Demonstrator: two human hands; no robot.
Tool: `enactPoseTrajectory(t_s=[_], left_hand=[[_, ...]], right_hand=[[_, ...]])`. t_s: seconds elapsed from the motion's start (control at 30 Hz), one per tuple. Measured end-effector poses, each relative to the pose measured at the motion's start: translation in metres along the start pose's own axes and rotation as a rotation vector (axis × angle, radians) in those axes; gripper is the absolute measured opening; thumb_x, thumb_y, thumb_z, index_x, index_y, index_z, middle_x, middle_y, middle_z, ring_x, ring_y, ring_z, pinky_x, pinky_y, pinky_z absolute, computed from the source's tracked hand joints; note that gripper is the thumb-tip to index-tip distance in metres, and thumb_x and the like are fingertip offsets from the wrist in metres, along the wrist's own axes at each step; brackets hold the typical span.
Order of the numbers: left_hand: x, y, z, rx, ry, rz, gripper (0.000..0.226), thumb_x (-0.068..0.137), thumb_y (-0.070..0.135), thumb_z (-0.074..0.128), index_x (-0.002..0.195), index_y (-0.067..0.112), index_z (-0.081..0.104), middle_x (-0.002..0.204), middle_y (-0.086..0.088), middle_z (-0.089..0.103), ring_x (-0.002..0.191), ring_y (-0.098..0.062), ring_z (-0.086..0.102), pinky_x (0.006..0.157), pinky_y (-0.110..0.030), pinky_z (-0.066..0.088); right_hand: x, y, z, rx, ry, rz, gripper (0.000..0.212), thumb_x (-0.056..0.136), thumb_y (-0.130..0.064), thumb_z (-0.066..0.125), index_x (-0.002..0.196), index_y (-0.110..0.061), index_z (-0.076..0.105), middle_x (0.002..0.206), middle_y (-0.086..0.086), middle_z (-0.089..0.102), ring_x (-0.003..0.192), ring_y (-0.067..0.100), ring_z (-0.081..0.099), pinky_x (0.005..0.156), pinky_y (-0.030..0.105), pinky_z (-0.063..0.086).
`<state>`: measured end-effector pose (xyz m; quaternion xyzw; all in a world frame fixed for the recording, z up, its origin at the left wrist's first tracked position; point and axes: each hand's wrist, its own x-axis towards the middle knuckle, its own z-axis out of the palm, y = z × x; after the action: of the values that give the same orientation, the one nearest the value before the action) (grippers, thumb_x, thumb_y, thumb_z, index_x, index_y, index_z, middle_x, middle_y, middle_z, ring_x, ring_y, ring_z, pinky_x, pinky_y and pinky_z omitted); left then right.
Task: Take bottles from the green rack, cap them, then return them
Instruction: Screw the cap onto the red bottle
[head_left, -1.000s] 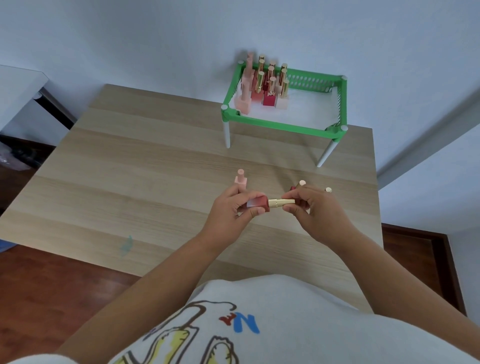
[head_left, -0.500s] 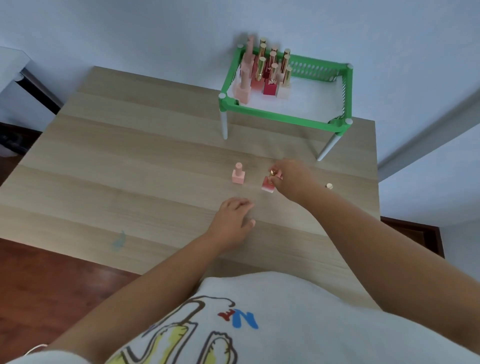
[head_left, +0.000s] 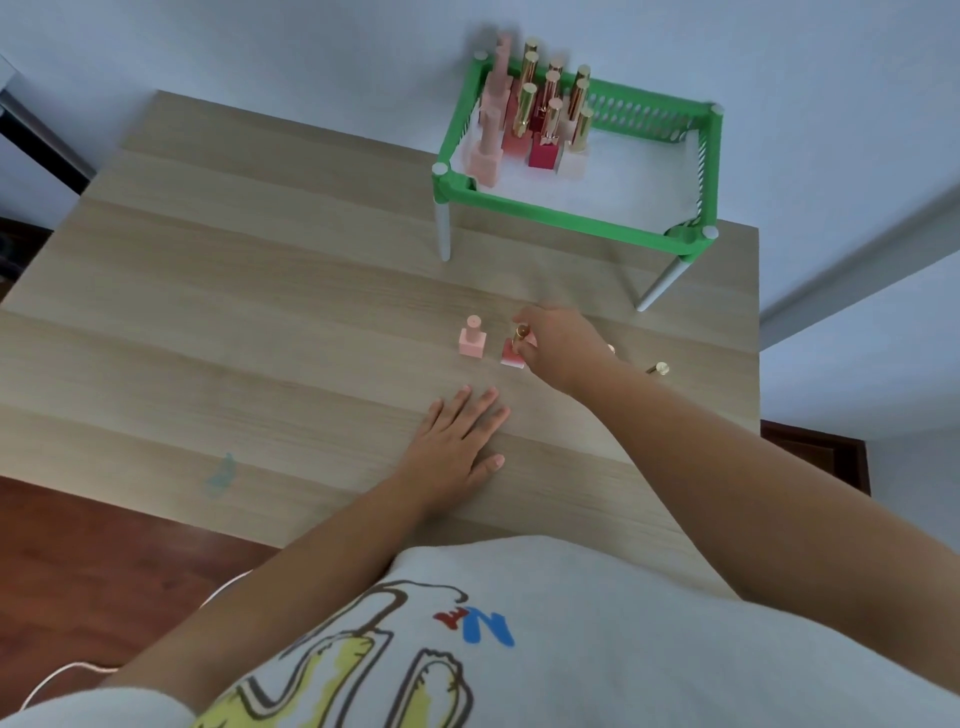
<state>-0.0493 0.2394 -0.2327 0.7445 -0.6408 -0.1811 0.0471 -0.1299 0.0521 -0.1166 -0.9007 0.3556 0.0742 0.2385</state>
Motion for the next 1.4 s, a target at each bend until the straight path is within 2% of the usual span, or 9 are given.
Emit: enactPoseTrajectory(t_s=[0.17,0.33,0.5,0.73,0.9,1.1,1.23,1.33,1.4], left_hand=[[0.001,0.003,-0.004,-0.021,-0.007,-0.008,0.064,0.095,0.054,0.032,0.152,0.032,0.014,0.162,0.008,0.004,0.149,-0.019,-0.003,0.119,-0.044,-0.002],[0.013,0.012,-0.008,-0.035,-0.031,0.029,0.065,0.096,0.048,0.038,0.152,0.025,0.017,0.162,0.006,0.006,0.149,-0.021,0.001,0.120,-0.045,0.002],[0.033,0.027,-0.014,-0.052,-0.050,0.092,0.067,0.095,0.047,0.043,0.152,0.018,0.021,0.161,0.004,0.015,0.147,-0.024,0.010,0.119,-0.043,0.014],[0.044,0.045,-0.018,-0.309,0.044,-0.045,0.069,0.089,0.052,0.054,0.147,0.019,0.034,0.149,0.000,0.037,0.137,-0.024,0.026,0.114,-0.039,0.025],[0.045,0.048,-0.019,-0.383,0.139,-0.120,0.051,0.083,0.053,0.063,0.127,0.027,0.056,0.131,0.006,0.050,0.124,-0.021,0.037,0.105,-0.032,0.033],[0.045,0.054,-0.022,-0.423,0.136,-0.165,0.036,0.084,0.049,0.065,0.116,0.033,0.063,0.124,0.007,0.052,0.119,-0.021,0.036,0.102,-0.033,0.033],[0.039,0.052,-0.030,-0.572,0.081,-0.129,0.032,0.088,0.043,0.063,0.117,0.028,0.061,0.117,0.008,0.057,0.113,-0.015,0.045,0.098,-0.035,0.040],[0.029,0.054,-0.042,-0.743,0.071,-0.073,0.021,0.088,0.037,0.064,0.109,0.037,0.061,0.104,0.019,0.063,0.101,-0.002,0.056,0.086,-0.026,0.045],[0.023,0.057,-0.050,-0.841,0.082,-0.078,0.022,0.087,0.036,0.066,0.108,0.042,0.060,0.103,0.019,0.066,0.101,-0.001,0.059,0.087,-0.026,0.047]], right_hand=[[-0.006,0.023,-0.019,0.001,0.112,0.069,0.060,0.082,-0.028,0.066,0.136,-0.021,0.040,0.124,0.012,0.053,0.113,0.032,0.050,0.093,0.042,0.043],[-0.024,0.060,-0.037,-0.226,0.003,0.161,0.037,0.082,-0.040,0.063,0.116,-0.029,0.057,0.114,0.003,0.058,0.111,0.028,0.051,0.093,0.043,0.038],[-0.035,0.058,-0.020,-0.284,-0.015,0.118,0.019,0.089,-0.028,0.052,0.102,-0.030,0.065,0.105,-0.003,0.064,0.104,0.022,0.053,0.089,0.040,0.029],[-0.056,0.051,-0.001,-0.021,-0.024,0.078,0.024,0.092,-0.020,0.052,0.112,-0.020,0.065,0.112,0.005,0.061,0.107,0.024,0.055,0.089,0.039,0.046],[-0.075,0.049,0.014,0.149,0.038,0.072,0.022,0.088,-0.019,0.059,0.109,-0.020,0.066,0.108,0.002,0.065,0.099,0.020,0.059,0.085,0.030,0.045],[-0.088,0.055,0.016,0.296,0.092,0.108,0.023,0.086,-0.013,0.062,0.107,-0.021,0.067,0.098,-0.003,0.066,0.080,0.005,0.056,0.069,0.008,0.035],[-0.104,0.062,0.012,0.422,0.147,0.171,0.024,0.083,-0.008,0.065,0.102,-0.022,0.070,0.080,-0.013,0.061,0.071,-0.004,0.054,0.064,-0.002,0.037],[-0.117,0.065,0.008,0.449,0.182,0.174,0.026,0.081,-0.006,0.068,0.098,-0.025,0.071,0.079,-0.011,0.062,0.071,0.000,0.055,0.066,-0.003,0.037],[-0.124,0.063,0.004,0.446,0.203,0.138,0.027,0.079,-0.006,0.070,0.096,-0.026,0.071,0.082,-0.010,0.062,0.074,0.002,0.056,0.068,0.000,0.038]])
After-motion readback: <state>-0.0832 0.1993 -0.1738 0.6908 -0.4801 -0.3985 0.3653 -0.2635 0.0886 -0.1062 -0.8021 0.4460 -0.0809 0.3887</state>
